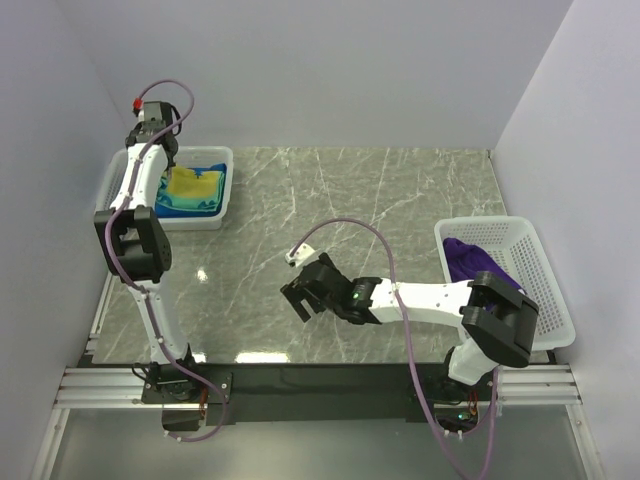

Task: Fold and stack the towels
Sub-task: Neatly place the folded towel into the bin

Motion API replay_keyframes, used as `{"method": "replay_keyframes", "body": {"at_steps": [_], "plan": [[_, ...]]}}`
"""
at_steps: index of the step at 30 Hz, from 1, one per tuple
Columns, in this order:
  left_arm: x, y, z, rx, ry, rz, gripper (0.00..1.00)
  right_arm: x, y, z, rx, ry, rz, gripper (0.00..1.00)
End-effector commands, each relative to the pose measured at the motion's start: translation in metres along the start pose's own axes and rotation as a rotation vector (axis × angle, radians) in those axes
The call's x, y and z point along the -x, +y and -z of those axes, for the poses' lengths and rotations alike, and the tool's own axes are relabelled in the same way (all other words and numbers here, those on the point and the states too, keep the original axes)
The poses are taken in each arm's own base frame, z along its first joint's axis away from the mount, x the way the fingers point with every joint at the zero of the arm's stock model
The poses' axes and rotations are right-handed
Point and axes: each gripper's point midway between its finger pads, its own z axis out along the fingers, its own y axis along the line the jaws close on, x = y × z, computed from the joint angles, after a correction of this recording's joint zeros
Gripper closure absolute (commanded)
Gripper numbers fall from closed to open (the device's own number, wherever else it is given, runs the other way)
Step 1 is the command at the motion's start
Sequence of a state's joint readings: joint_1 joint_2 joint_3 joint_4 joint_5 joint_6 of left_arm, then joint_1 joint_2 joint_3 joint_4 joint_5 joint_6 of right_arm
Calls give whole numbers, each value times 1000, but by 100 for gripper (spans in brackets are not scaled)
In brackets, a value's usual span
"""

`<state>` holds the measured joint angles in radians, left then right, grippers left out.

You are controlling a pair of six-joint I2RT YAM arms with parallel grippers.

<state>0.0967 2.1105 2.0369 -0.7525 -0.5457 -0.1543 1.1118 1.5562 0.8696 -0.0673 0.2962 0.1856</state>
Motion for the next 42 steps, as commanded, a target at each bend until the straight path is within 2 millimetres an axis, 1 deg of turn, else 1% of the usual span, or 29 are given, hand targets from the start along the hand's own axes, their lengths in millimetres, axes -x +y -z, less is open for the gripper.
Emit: {"method": "replay_keyframes", "body": {"at_steps": [1,5,8,9,11,12,15,18,20,21,22,23,24,25,26,27,28,30,31,32,33,34,35,36,37,39,40,41,42], "plan": [[-4,-3,-21,5,-9,15,97,13,-6,0,-33,-4,20,6],[-16,5,-33,82,35,8,94,13,-7,2,-39,1,16,6],[-16,15,-36,140,33,-2,87,14,-10,5,-54,-3,15,6],[-17,19,-38,159,33,-7,71,14,-12,7,-60,-4,14,6],[-13,28,-37,217,19,-17,58,17,-14,9,-73,-11,11,6],[-12,33,-38,245,16,-21,43,19,-17,11,-86,-16,9,6],[-7,50,-36,340,1,-27,25,26,-25,18,-122,-28,1,6],[-1,72,-33,421,-4,6,11,34,-38,27,-174,-40,-17,6],[6,84,-29,423,-6,58,10,44,-53,34,-237,-60,-46,6],[5,82,-26,398,2,86,7,44,-60,39,-261,-57,-68,6],[13,83,-16,375,-17,114,5,47,-80,43,-326,-64,-101,6],[16,78,-9,342,-26,132,4,53,-90,47,-356,-76,-130,6],[20,65,-4,259,-38,173,1,55,-102,56,-385,-88,-170,6],[26,64,13,213,-60,203,1,58,-122,61,-442,-97,-211,5],[30,54,25,158,-74,219,1,60,-137,67,-483,-107,-248,4],[34,34,35,38,-78,248,1,58,-149,77,-518,-110,-300,2],[37,32,57,-23,-98,270,1,57,-173,84,-577,-113,-357,0],[38,2,90,-203,-106,290,1,50,-198,102,-650,-111,-453,0],[34,0,113,-275,-118,311,1,46,-212,110,-692,-115,-502,0],[30,-10,131,-353,-115,318,1,38,-235,120,-757,-113,-569,0],[25,-17,145,-428,-114,330,1,31,-247,130,-794,-120,-637,0],[9,-26,168,-550,-105,332,1,22,-258,137,-827,-119,-681,0],[0,-30,181,-606,-106,340,1,9,-280,147,-891,-115,-746,0],[-9,-33,192,-661,-112,328,1,4,-286,152,-897,-133,-803,0],[-34,-31,203,-698,-102,316,1,-8,-293,154,-914,-118,-838,0],[-55,-37,218,-771,-108,291,0,-28,-315,164,-956,-127,-937,0],[-78,-35,225,-788,-109,277,1,-43,-321,164,-980,-112,-965,0],[-84,-42,236,-812,-144,266,1,-52,-328,166,-995,-114,-993,0],[-93,-47,244,-847,-156,255,1,-62,-345,176,-1038,-149,-1054,0]]}}
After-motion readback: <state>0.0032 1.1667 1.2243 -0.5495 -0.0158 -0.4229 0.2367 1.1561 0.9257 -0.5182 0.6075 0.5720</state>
